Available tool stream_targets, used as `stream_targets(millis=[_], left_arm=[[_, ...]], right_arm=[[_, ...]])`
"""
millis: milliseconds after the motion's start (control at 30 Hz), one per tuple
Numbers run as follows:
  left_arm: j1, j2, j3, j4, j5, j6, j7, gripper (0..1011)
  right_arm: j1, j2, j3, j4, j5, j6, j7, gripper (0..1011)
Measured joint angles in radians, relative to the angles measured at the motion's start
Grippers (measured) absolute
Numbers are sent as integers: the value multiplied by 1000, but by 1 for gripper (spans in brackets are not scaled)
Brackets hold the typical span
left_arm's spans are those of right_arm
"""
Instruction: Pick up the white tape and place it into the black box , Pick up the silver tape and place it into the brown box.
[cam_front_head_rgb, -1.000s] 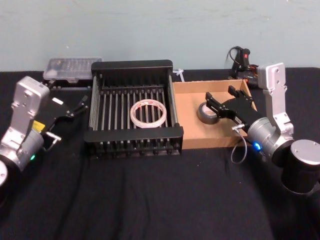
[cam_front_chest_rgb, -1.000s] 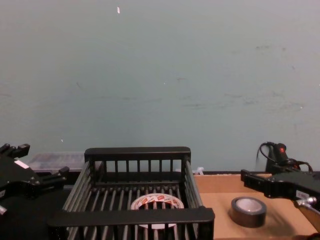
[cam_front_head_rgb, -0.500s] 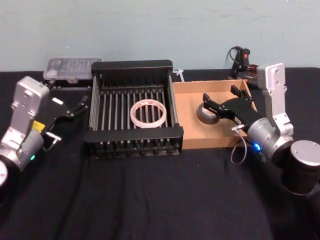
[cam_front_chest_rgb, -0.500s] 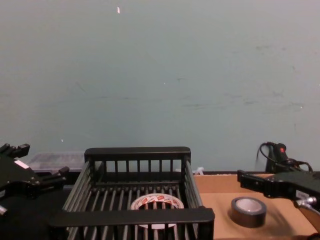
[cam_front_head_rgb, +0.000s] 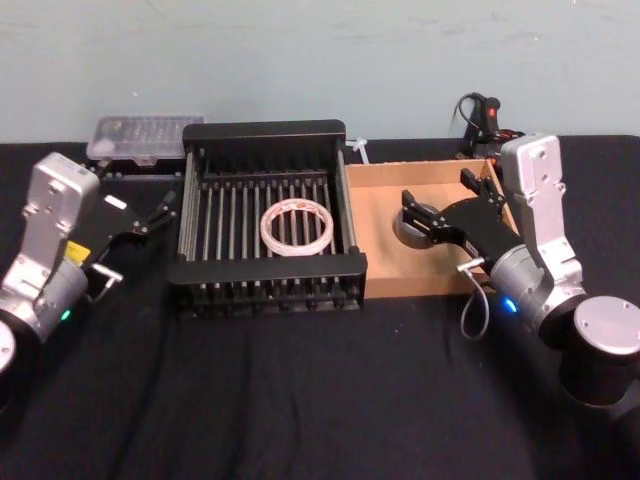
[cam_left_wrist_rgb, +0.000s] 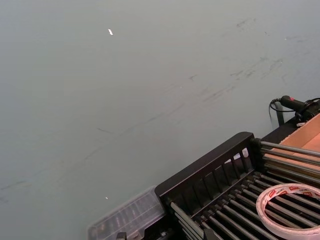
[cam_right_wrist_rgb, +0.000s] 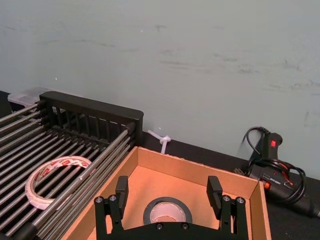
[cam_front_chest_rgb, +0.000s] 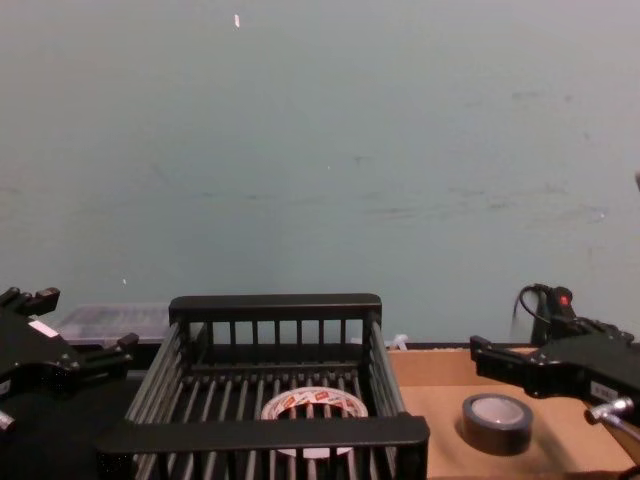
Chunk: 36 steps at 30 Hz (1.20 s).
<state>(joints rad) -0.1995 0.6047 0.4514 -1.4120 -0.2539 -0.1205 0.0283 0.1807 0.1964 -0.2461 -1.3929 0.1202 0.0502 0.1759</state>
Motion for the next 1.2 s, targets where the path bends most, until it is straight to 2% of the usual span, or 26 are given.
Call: stream_targets(millis=[467, 767, 800, 1200], left_arm=[[0, 0, 0, 0, 0, 0, 0, 1002], [0, 0, 0, 0, 0, 0, 0, 1001], [0, 0, 0, 0, 0, 0, 0, 1001], [0, 0, 0, 0, 0, 0, 0, 1001]], right_arm=[[-91, -15, 22, -116, -46, -8, -22, 1000], [-138, -24, 36, -172, -58, -18, -27, 1000], [-154, -24, 41, -194, -58, -19, -21, 1000], [-183, -20, 55, -226, -52, -14, -1, 1000]])
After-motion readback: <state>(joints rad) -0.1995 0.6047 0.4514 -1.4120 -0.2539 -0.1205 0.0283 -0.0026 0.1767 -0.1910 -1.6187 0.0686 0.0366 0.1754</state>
